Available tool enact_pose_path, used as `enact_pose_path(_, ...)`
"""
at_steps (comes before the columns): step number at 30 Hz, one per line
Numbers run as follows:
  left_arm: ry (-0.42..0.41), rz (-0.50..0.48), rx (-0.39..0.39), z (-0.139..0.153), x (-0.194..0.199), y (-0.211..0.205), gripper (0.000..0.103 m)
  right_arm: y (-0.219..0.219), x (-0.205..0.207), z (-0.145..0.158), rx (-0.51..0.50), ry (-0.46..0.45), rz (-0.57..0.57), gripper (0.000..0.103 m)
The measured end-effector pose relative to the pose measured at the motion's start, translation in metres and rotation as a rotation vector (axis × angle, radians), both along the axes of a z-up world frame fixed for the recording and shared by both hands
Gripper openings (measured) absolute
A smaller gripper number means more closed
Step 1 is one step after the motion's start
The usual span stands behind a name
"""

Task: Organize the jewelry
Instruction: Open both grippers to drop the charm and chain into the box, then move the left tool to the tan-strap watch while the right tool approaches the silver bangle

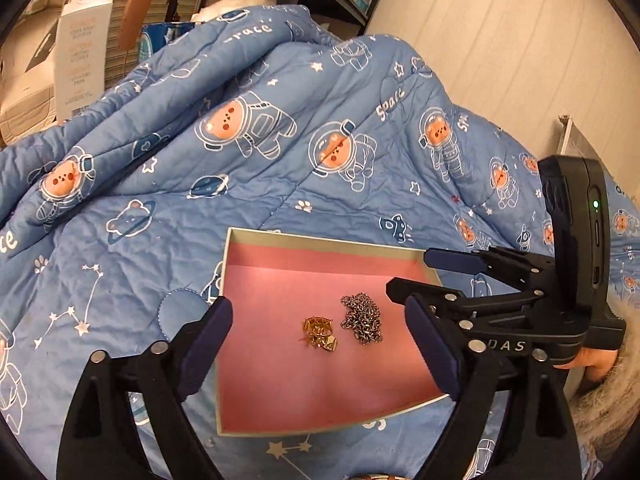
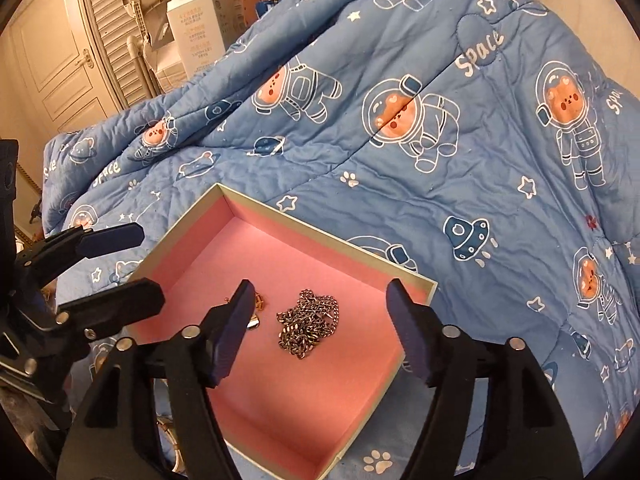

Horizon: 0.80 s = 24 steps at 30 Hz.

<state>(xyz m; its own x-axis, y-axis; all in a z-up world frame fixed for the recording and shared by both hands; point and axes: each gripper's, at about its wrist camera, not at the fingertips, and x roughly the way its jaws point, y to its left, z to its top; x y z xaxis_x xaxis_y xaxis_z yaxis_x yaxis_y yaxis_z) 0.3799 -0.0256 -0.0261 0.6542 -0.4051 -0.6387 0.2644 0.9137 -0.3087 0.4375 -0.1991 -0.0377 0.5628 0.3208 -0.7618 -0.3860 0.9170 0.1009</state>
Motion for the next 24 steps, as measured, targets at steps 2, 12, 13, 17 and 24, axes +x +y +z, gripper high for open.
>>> enact_pose_path(2,-0.023,0.013,-0.013,0.007,-0.011,0.007,0.094,-0.002,-0.014,0.007,0.019,-0.025,0.002,0.075)
enact_pose_path(12,-0.04,-0.029,0.067,-0.007,-0.094,0.006,0.096,-0.018,-0.094,0.009,0.061,-0.072,0.001,0.082)
enact_pose_path(13,-0.04,-0.033,0.078,-0.011,-0.103,0.005,0.096,-0.021,-0.103,0.007,0.058,-0.07,-0.004,0.082)
enact_pose_path(17,-0.021,-0.047,0.121,-0.026,-0.133,0.001,0.096,-0.034,-0.133,-0.004,0.052,-0.066,-0.025,0.082)
enact_pose_path(24,0.028,-0.04,0.13,-0.046,-0.164,0.002,0.096,-0.047,-0.175,-0.03,0.065,-0.023,-0.051,0.082)
